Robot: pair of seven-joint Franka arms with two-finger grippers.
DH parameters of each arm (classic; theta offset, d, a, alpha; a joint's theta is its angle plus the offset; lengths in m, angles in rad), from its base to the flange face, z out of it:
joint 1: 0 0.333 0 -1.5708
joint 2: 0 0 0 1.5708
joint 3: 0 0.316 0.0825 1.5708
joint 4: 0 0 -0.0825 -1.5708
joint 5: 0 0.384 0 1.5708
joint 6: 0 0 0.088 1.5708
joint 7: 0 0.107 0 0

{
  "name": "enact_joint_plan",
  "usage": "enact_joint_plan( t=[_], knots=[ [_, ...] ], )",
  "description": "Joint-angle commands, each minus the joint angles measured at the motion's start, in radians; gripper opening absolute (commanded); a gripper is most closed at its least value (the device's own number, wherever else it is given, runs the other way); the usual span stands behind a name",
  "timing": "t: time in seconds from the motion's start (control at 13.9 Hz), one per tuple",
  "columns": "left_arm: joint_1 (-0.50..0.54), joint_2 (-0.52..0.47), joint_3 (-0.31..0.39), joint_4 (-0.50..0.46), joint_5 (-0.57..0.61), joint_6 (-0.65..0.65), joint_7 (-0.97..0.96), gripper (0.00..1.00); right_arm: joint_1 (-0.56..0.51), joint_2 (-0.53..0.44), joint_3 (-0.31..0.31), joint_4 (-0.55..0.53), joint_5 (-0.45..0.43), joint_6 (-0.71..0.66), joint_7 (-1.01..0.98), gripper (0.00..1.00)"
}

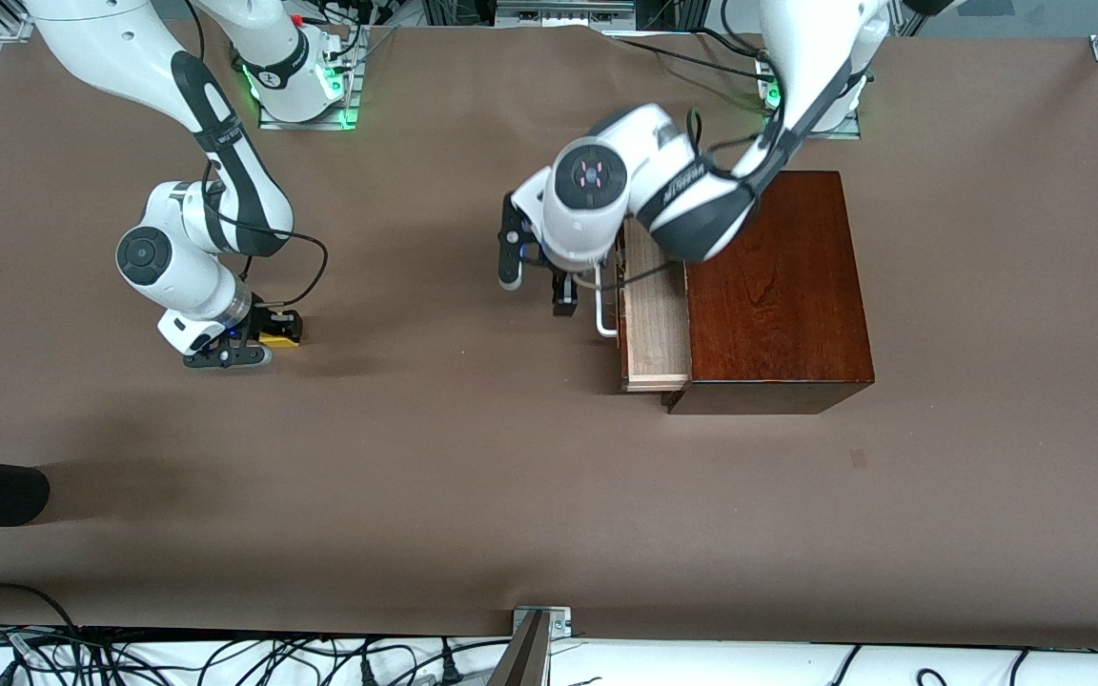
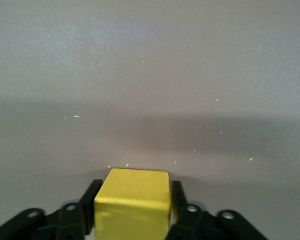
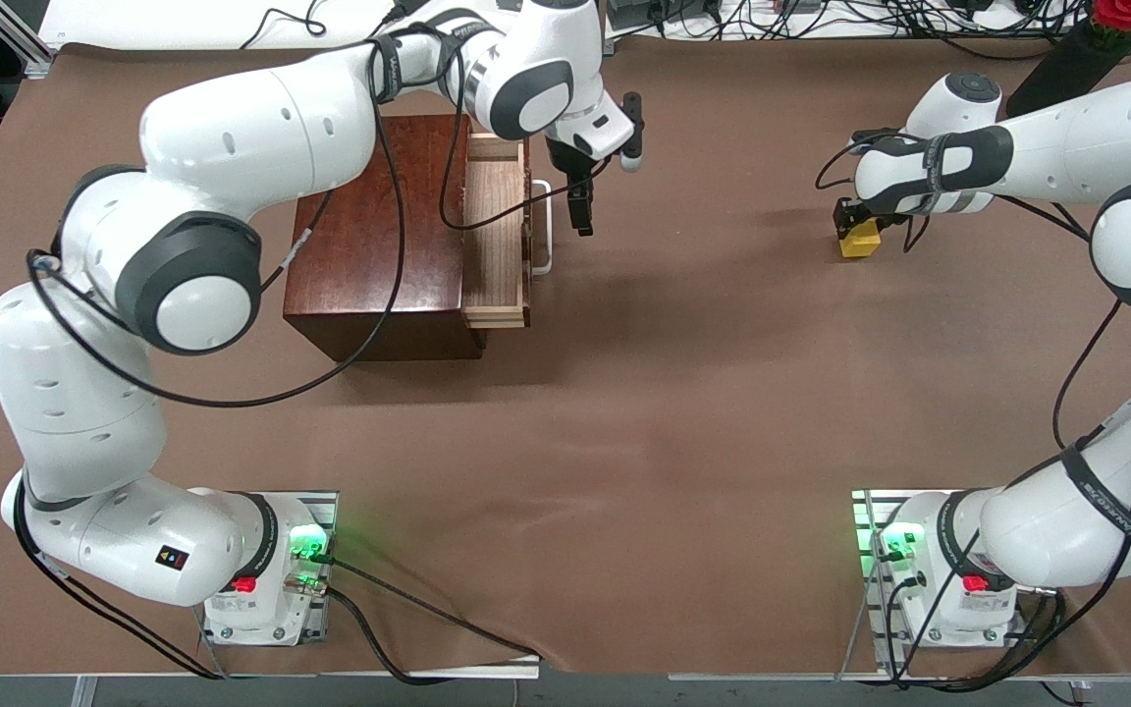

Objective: Open drawer, take yellow block, close drawer
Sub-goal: 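Set the block down with the right gripper while the left gripper reaches the drawer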

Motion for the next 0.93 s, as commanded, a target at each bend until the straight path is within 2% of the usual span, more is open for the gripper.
enact_joint_plan(
  t=[0.0,0.22,0.5,0.72,0.86],
  knots=[
    [0.000,0.036,-0.006,-0.001,0.063,-0.008,0.061,1.00,-0.029,-0.053,-0.001,-0.004,0.001,0.002,-0.032,1.00],
    [0.033,0.031,-0.005,-0.046,0.066,-0.077,0.064,1.00,-0.032,-0.172,0.002,0.065,0.001,-0.154,-0.021,1.00],
    [0.085,0.017,0.000,-0.036,0.103,-0.228,0.122,1.00,-0.035,-0.254,0.005,0.313,0.002,-0.513,-0.019,1.00],
    [0.127,0.010,0.000,-0.036,0.105,-0.306,0.129,1.00,-0.034,-0.393,0.004,0.354,-0.015,-0.674,-0.025,1.00],
    [0.132,0.008,0.000,-0.036,0.106,-0.318,0.129,1.00,-0.034,-0.456,0.007,0.375,-0.065,-0.742,-0.025,1.00]
  ],
)
